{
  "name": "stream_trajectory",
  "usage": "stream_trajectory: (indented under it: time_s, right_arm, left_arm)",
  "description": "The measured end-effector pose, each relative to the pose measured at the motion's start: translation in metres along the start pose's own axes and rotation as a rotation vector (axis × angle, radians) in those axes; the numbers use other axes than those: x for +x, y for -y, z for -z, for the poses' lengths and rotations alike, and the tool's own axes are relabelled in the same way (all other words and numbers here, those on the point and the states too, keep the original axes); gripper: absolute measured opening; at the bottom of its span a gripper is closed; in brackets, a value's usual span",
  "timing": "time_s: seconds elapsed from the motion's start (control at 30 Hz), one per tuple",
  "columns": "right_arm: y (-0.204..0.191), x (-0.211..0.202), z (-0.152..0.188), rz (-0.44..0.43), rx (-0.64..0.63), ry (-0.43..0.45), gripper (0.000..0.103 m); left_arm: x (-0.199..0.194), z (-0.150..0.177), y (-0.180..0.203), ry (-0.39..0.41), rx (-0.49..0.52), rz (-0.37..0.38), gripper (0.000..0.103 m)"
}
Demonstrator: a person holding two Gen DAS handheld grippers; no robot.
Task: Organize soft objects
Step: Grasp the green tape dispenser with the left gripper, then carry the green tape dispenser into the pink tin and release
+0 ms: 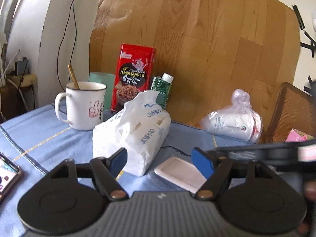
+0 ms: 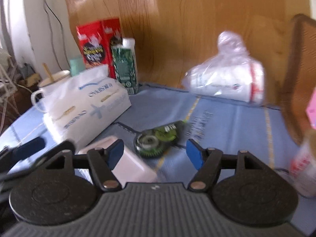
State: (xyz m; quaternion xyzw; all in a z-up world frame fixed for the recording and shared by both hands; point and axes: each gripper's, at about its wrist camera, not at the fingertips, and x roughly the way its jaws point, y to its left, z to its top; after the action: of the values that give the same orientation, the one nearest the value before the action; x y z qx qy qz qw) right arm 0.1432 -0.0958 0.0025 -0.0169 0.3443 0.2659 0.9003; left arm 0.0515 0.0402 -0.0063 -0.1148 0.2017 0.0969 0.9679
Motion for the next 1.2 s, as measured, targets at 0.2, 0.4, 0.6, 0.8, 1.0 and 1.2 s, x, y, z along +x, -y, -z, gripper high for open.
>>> stream_trajectory:
  time_s: [0.2,0.4,0.6,0.8,1.0,1.2]
  right_arm:
    - [-0.007,0.04,-0.003,0.053,-0.04,-0.057,0.061]
    - [0.017,0.007,0.017,0.052,-0.045,-0.046,0.053]
    - [0.06,-0.077,0.073,0.061,-0.031,-0.033,0.054]
    - [0.078,-0.154,0.133,0.1,-0.008,0.022,0.054]
    - [0.098,-0.175,0.149,0.082,0.127,0.082,0.054]
    - [0.104,-0.194,0.15,0.099,0.103,0.167,0.053]
  left_arm:
    - [0.007,0.0,0.0,-0.003,0.023,-0.004,0.074]
    - [0.009,0.001,0.001,-0.015,0.037,0.012,0.075]
    - [0.009,0.003,0.007,-0.034,0.069,0.083,0.075]
    - [-0.013,0.017,0.066,-0.158,0.214,0.413,0.073]
    - [-0.004,0.04,0.146,-0.499,0.218,0.696,0.057]
    - [0.002,0.031,0.176,-0.599,0.154,0.811,0.036]
